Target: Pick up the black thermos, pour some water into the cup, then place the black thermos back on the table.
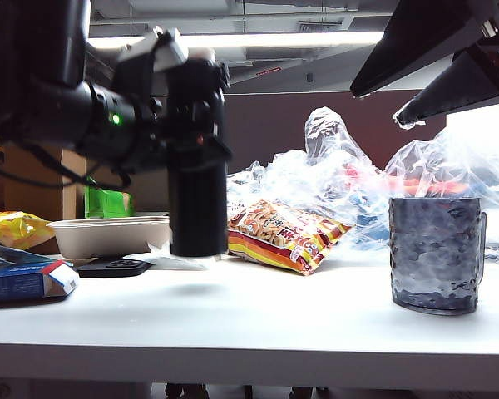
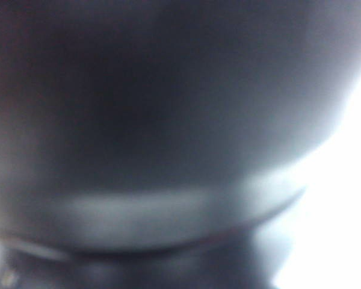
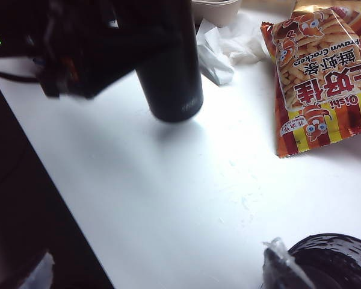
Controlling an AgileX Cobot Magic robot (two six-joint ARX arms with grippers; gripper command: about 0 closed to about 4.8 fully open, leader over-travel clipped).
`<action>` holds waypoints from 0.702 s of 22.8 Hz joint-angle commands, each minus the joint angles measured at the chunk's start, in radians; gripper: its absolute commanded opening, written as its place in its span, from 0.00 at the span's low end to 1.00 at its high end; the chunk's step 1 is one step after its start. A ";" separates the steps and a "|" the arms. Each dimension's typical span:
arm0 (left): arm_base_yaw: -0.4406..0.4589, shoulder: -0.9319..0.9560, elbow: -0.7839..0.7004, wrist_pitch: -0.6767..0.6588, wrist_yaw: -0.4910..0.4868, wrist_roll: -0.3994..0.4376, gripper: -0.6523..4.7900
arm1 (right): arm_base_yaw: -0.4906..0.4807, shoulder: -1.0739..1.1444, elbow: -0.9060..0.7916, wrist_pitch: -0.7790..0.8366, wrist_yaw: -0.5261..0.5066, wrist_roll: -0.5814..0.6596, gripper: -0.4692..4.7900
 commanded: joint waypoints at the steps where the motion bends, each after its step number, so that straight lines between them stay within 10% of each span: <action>1: -0.002 0.054 0.006 0.118 0.010 -0.040 0.11 | 0.002 -0.002 0.005 0.011 0.015 0.003 1.00; 15: -0.003 0.132 0.010 0.101 0.019 -0.064 0.19 | 0.002 -0.002 0.004 -0.024 0.024 -0.004 1.00; 16: -0.003 0.132 0.010 0.104 0.021 -0.063 0.36 | 0.002 -0.002 0.004 -0.024 0.024 -0.004 1.00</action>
